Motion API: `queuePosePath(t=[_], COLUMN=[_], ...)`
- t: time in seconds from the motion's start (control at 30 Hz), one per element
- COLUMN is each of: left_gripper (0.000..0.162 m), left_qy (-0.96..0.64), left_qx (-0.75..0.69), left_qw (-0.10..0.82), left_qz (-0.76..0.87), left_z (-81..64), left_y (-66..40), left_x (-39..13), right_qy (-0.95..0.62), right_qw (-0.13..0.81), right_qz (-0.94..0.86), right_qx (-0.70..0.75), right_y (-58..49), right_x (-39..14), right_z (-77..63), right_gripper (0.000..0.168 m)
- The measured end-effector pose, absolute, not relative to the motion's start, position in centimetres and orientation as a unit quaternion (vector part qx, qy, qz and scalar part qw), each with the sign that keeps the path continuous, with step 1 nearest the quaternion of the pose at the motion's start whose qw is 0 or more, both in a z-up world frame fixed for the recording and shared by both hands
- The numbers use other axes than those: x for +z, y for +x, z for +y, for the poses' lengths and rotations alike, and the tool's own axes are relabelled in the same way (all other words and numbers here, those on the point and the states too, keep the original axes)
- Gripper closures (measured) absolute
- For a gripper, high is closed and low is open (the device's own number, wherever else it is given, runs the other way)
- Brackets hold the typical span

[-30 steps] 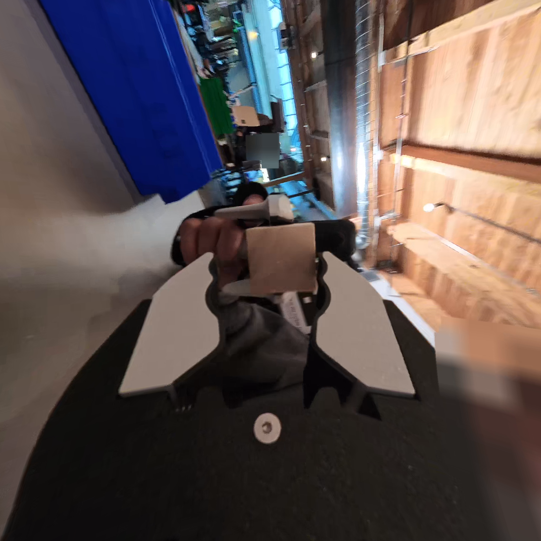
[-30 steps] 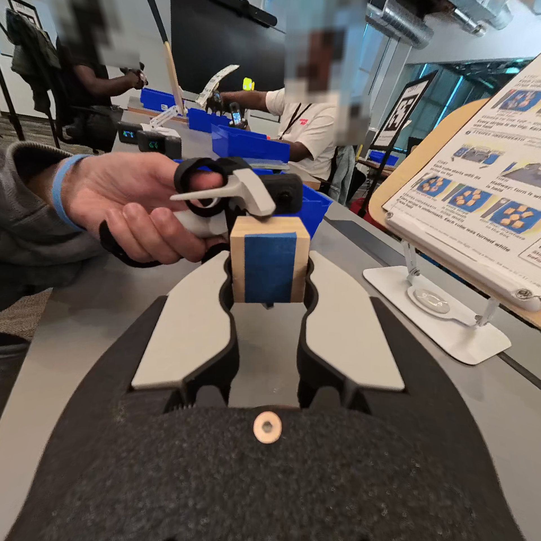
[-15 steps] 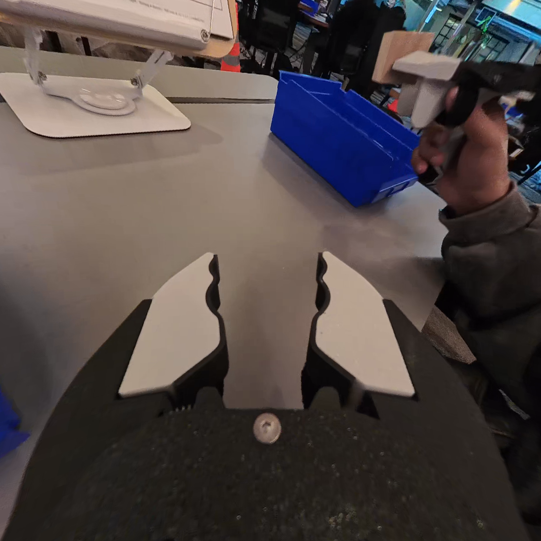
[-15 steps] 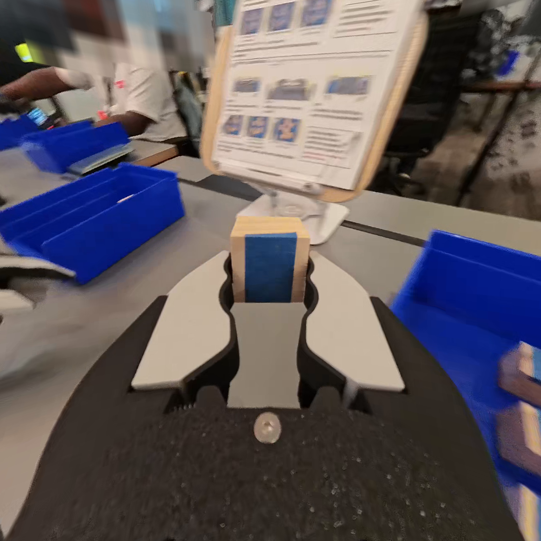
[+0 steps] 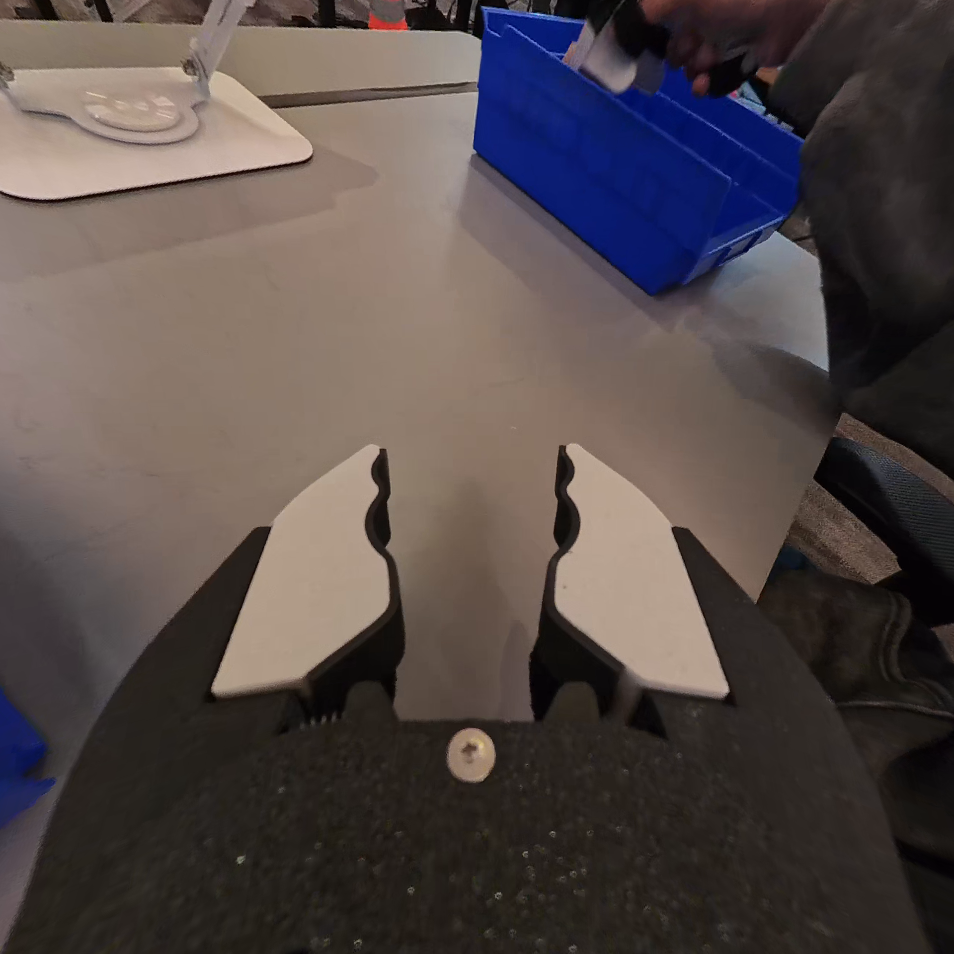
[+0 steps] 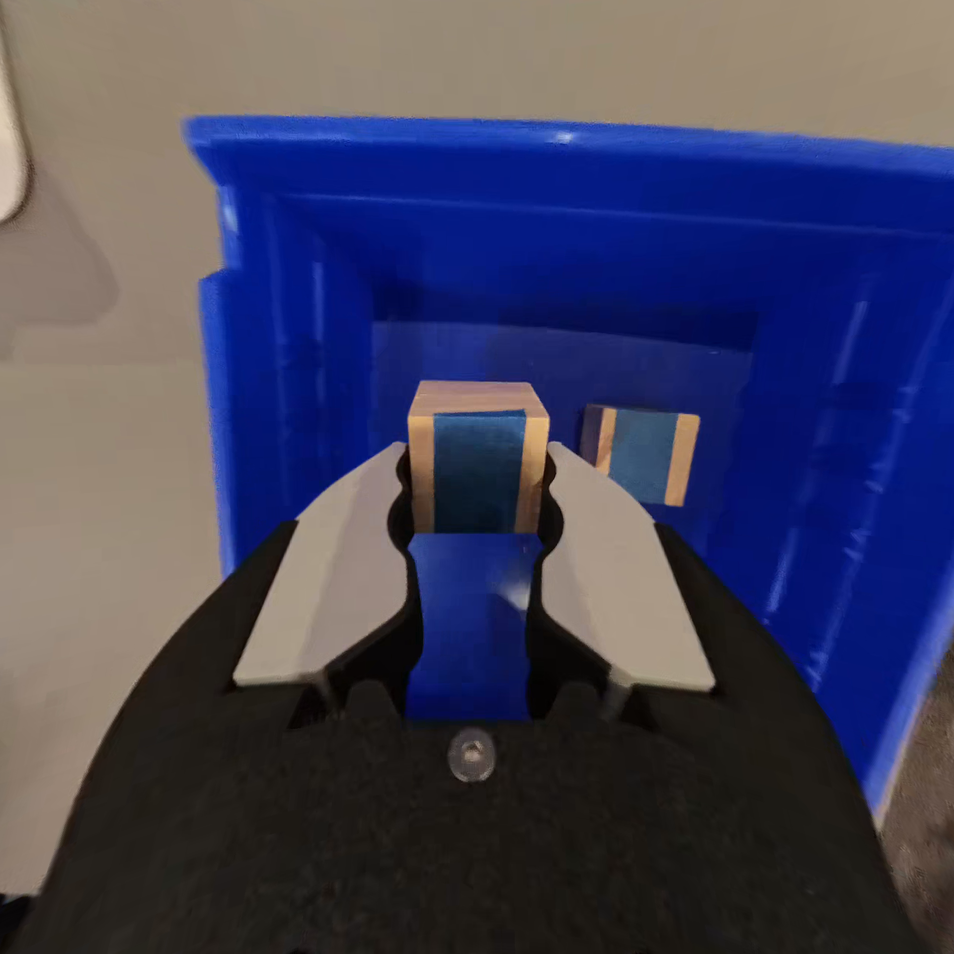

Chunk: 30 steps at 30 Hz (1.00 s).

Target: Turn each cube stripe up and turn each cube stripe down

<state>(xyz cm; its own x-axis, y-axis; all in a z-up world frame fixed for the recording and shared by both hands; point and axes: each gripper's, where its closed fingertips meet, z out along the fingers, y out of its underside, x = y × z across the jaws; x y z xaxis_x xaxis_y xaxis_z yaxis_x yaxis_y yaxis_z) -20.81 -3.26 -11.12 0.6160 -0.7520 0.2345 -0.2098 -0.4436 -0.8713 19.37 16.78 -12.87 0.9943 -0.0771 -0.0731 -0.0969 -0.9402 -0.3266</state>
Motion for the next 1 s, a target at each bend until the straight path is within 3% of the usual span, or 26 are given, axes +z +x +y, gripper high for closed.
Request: queuePosePath(t=[0.37, 0.5, 0.63, 0.83, 1.0], left_gripper=[0.101, 0.101, 0.101, 0.101, 0.101], left_qy=[-0.796, -0.799, -0.8, -0.798, -0.798], left_qx=[-0.307, -0.307, -0.303, -0.303, -0.293], left_qw=[0.412, 0.403, 0.406, 0.41, 0.417], left_qz=[0.319, 0.323, 0.322, 0.321, 0.321], left_z=[-3.6, -3.8, -3.8, -3.6, -3.6], left_y=[-20.6, -20.4, -20.5, -20.5, -20.6], left_x=[-12.0, -12.4, -12.4, -12.2, -12.2], right_qy=[-0.993, -0.991, -0.964, -0.746, -0.641], right_qw=[0.097, 0.12, 0.25, 0.553, 0.629], right_qz=[0.058, 0.05, 0.043, -0.136, -0.213], right_qx=[0.024, 0.028, 0.077, 0.345, 0.385], right_y=[18.2, 18.5, 18.1, 4.2, -4.4], right_x=[-18.4, -17.4, -10.3, 3.8, 0.2], right_z=[18.1, 18.2, 18.2, 9.6, 0.7], right_gripper=[0.122, 0.106, 0.105, 0.1, 0.103])
